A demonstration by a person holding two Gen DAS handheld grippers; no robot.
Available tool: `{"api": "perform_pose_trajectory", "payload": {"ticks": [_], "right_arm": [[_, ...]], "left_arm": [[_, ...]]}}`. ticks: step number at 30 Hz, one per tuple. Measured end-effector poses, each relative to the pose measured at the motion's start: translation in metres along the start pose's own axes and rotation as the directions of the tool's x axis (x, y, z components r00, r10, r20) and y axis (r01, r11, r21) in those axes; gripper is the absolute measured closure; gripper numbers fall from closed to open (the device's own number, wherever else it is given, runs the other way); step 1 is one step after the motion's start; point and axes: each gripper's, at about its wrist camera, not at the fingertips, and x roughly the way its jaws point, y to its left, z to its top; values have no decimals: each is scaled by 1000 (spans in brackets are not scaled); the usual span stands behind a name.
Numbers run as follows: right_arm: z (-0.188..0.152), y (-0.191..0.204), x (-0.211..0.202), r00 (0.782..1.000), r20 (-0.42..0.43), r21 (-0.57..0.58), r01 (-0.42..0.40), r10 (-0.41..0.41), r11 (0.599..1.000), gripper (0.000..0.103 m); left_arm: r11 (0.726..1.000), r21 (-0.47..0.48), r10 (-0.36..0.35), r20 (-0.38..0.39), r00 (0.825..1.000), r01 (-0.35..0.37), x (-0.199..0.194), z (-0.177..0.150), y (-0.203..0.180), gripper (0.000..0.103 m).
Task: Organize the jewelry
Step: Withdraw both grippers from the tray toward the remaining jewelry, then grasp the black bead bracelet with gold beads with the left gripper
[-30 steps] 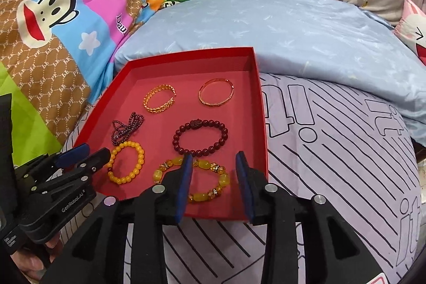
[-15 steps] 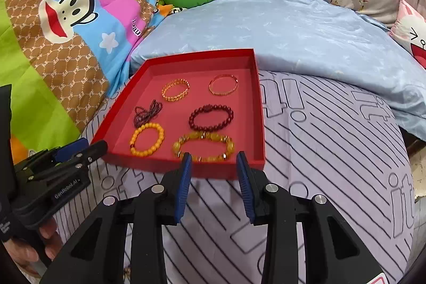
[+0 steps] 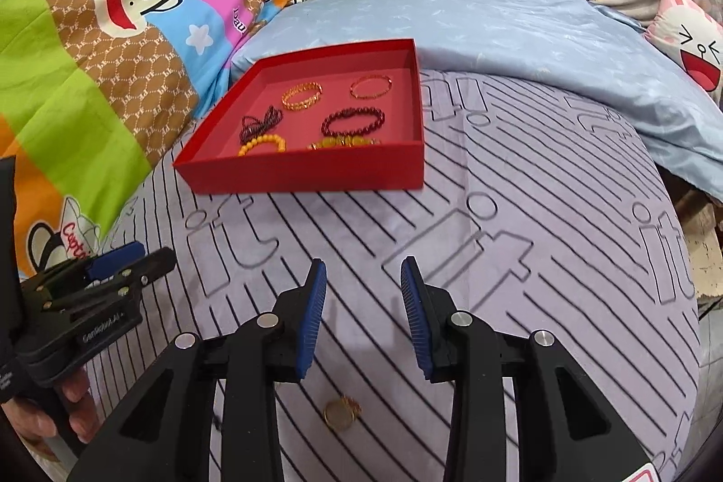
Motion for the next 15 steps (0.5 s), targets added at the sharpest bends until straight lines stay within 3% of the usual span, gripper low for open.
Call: {"api": "perform_pose_trajectory", "payload": {"ticks": [8, 15], "right_arm": [[-35, -6, -7, 999, -42, 21, 0, 1, 1000, 69], [-50, -9, -11, 998, -61, 32, -1, 3, 999, 69]], "left_arm": [[998, 34, -42, -65, 997, 44, -2, -45, -19, 61], [997, 60, -36, -65, 997, 40, 0, -57, -30, 61]]}}
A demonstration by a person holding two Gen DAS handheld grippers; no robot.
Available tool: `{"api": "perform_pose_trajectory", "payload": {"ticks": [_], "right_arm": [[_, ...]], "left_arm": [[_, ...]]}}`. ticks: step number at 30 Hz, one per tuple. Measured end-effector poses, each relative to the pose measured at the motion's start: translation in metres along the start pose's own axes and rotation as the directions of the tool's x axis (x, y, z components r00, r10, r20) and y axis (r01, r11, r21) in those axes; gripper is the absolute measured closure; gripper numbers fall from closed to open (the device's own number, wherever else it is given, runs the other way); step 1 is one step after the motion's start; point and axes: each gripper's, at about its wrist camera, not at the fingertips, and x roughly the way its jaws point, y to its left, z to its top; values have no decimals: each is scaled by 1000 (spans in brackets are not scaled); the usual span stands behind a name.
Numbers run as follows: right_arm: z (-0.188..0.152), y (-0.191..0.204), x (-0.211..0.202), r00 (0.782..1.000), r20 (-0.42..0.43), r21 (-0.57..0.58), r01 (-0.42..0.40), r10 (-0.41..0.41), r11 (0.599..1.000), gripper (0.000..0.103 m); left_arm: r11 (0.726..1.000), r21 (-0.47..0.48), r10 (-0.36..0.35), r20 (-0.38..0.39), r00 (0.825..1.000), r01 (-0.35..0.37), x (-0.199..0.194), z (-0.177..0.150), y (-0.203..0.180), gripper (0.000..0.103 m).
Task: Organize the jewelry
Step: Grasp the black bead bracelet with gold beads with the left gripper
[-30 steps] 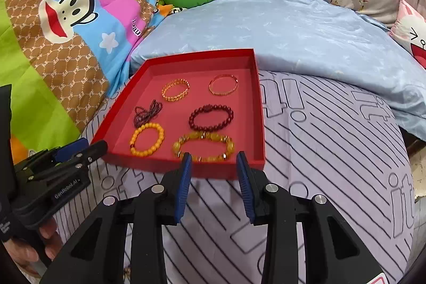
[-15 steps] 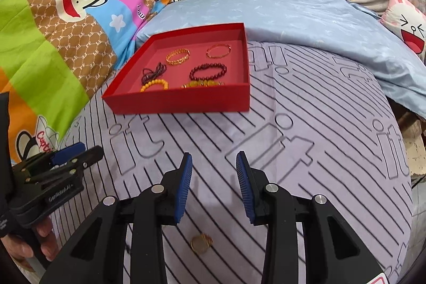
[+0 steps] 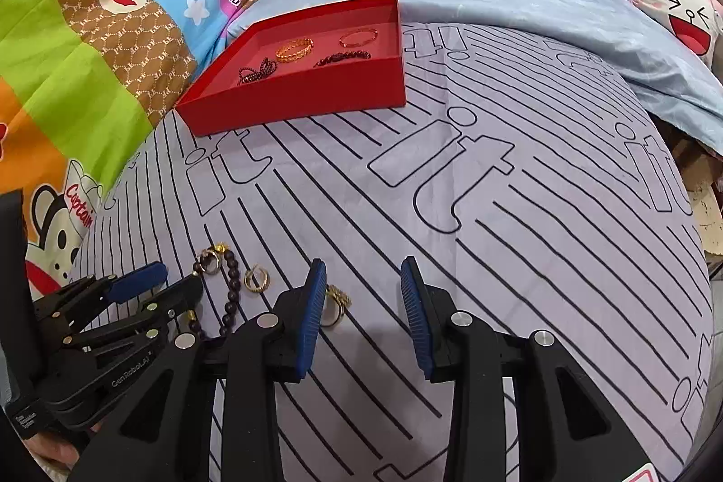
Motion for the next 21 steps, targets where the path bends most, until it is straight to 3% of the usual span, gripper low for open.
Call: {"api": "perform_pose_trajectory", "payload": {"ticks": [6, 10, 11, 21], "right_arm": [[-10, 0, -1, 1000, -12, 2, -4, 4, 1000, 69], [-16, 0, 0, 1000, -23, 3, -6, 6, 1000, 69], [-18, 0, 1, 1000, -27, 5, -9, 9, 1000, 69], [-22, 6, 1, 999, -34, -6, -25, 25, 1000, 69]], "left_arm": [[1000, 18, 15, 20, 1000, -15, 2, -1, -8, 64], [999, 36, -8, 27, 1000, 7, 1, -1, -12, 93], [999, 34, -15, 25, 1000, 14, 1, -1, -12, 95], [993, 1, -116, 40, 992, 116, -15, 2, -10, 95]]}}
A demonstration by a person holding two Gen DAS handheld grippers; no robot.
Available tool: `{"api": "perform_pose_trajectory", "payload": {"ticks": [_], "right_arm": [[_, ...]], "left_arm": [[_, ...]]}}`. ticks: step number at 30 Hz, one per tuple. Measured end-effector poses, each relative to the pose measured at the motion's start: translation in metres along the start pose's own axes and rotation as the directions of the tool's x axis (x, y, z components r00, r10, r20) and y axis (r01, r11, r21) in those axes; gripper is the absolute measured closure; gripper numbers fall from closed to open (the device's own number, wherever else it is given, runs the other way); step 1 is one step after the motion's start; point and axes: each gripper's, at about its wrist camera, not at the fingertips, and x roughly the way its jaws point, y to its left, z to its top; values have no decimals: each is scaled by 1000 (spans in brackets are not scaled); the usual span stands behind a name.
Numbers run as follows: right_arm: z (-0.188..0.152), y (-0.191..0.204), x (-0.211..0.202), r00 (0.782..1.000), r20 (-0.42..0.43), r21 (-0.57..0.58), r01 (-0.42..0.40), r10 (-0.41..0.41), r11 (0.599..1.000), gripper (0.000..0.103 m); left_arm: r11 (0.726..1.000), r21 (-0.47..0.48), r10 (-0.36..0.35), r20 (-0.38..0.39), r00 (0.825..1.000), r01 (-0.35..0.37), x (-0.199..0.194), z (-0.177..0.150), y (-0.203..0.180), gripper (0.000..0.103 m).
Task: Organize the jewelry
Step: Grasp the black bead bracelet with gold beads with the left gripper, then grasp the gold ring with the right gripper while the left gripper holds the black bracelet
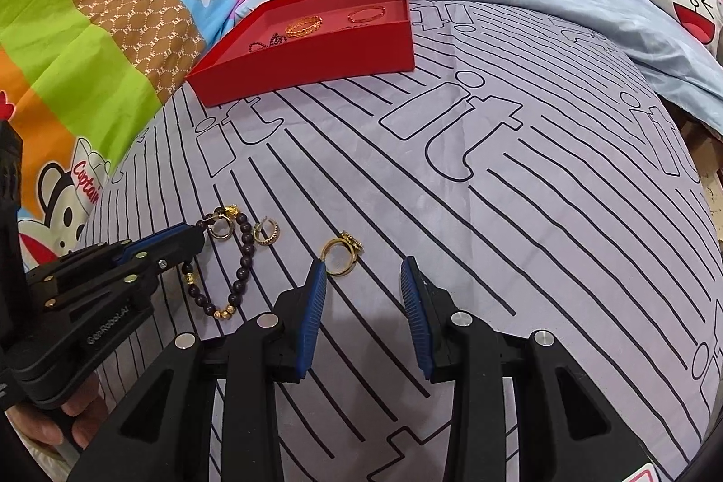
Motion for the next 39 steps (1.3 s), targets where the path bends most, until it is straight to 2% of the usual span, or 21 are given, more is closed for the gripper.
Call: {"api": "perform_pose_trajectory", "payload": {"ticks": [10, 23, 26, 33, 39], "right_arm": [[1, 4, 7, 1000, -9, -10, -15, 15, 1000, 69], [8, 12, 19, 1000, -20, -36, -24, 23, 999, 73], [8, 15, 22, 1000, -16, -51, -16, 15, 999, 75], [10, 11, 24, 1000, -11, -50, 3, -3, 999, 92], [9, 9, 23, 1000, -8, -45, 4, -5, 999, 94]], "left_arm": [[999, 4, -48, 40, 998, 48, -25, 8, -4, 95], [998, -62, 9, -3, 1000, -9, -15, 3, 21, 95], [997, -69, 15, -11, 1000, -16, -12, 1, 25, 95], [997, -72, 18, -19, 1000, -19, -10, -2, 26, 95], [998, -65, 10, -18, 1000, -11, -9, -1, 23, 95]]}}
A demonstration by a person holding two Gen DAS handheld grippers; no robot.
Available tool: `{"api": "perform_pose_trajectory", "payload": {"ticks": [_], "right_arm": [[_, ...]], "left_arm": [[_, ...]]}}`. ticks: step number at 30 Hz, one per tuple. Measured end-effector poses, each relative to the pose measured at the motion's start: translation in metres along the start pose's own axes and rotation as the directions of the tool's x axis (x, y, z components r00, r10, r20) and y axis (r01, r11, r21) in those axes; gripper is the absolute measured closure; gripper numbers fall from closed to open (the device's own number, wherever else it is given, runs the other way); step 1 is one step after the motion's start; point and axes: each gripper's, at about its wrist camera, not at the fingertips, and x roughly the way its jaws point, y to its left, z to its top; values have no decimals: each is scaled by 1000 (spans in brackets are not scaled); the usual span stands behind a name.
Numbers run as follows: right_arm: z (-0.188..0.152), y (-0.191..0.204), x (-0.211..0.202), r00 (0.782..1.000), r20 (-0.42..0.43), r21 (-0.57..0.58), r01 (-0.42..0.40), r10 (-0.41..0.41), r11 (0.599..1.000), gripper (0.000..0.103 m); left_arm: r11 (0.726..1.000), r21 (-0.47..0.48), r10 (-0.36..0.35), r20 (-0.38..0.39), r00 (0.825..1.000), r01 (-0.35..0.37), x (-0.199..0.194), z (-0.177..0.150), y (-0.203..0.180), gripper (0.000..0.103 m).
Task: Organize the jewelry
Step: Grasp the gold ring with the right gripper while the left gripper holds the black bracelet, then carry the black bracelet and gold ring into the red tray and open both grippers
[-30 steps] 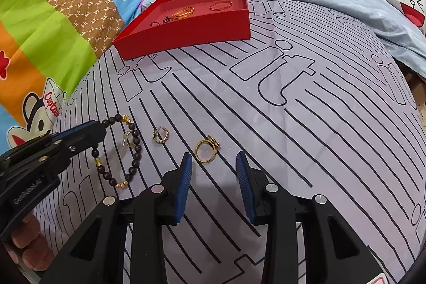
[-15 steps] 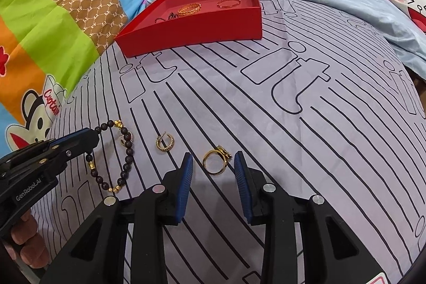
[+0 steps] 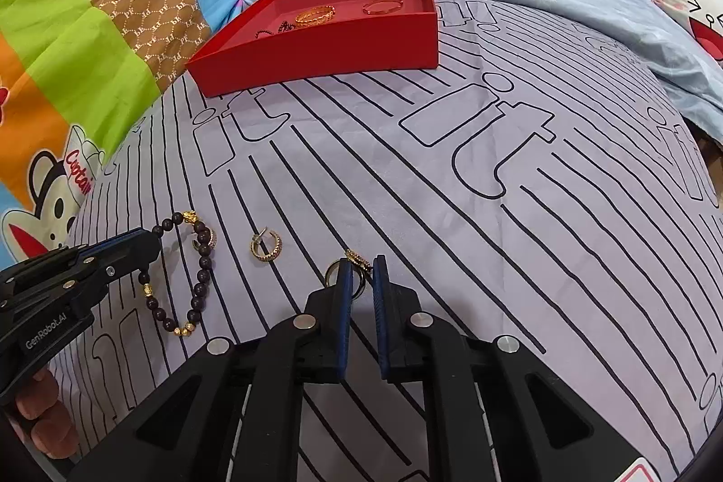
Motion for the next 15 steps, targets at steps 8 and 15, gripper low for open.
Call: {"api": "perform_pose_trajectory", "payload": {"ticks": [8, 15], "right_arm": [[1, -3, -9, 1000, 16, 14, -7, 7, 1000, 94], [5, -6, -22, 999, 43, 25, -24, 23, 999, 94]], "left_arm": [[999, 17, -33, 21, 999, 33, -10, 2, -9, 95], [997, 36, -75, 38, 996, 74, -22, 9, -22, 95]]}}
